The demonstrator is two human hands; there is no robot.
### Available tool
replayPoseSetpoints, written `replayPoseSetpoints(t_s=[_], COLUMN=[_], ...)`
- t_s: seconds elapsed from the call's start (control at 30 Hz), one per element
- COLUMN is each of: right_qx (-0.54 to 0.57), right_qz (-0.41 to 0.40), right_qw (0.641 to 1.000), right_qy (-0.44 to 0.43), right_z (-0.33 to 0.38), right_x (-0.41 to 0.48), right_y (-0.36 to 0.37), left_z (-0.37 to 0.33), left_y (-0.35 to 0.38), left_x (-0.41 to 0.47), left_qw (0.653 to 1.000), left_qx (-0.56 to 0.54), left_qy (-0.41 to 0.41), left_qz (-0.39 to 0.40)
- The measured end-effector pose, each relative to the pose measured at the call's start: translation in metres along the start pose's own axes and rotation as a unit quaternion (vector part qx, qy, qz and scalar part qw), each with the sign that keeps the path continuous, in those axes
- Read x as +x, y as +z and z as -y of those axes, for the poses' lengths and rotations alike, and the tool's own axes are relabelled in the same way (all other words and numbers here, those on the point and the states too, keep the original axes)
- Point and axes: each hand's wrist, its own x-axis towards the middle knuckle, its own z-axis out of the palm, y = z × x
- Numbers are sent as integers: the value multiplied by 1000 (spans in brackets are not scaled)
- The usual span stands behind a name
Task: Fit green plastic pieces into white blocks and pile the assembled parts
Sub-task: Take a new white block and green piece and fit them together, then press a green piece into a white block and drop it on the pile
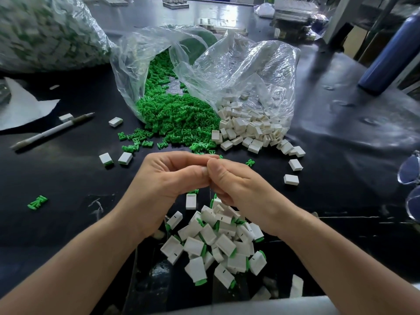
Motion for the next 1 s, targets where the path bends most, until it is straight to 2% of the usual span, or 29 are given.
replayPoseSetpoints(t_s=[0.1, 0.43, 0.7, 0.87, 1.0], right_qx=[33, 37, -50, -154, -288], right_qz=[-8, -168, -280, -331, -326], right_qw=[999, 985, 958, 930, 900], right_qy=[-12, 31, 31, 33, 38], right_z=[4, -5, -22, -30, -35], right_x=[0, 7, 19, 21, 24], right_y=[1, -16, -34, -47, -51], left_z=[0, -7, -4, -4, 0], left_y=[-1, -9, 0, -3, -9], left_x=[1, 4, -3, 1, 5], left_qw=[1000, 996, 984, 986, 977], left_qx=[19, 59, 157, 151, 174], left_qy=[-2, 5, -52, -57, -54], left_qz=[-2, -66, 59, -34, -109])
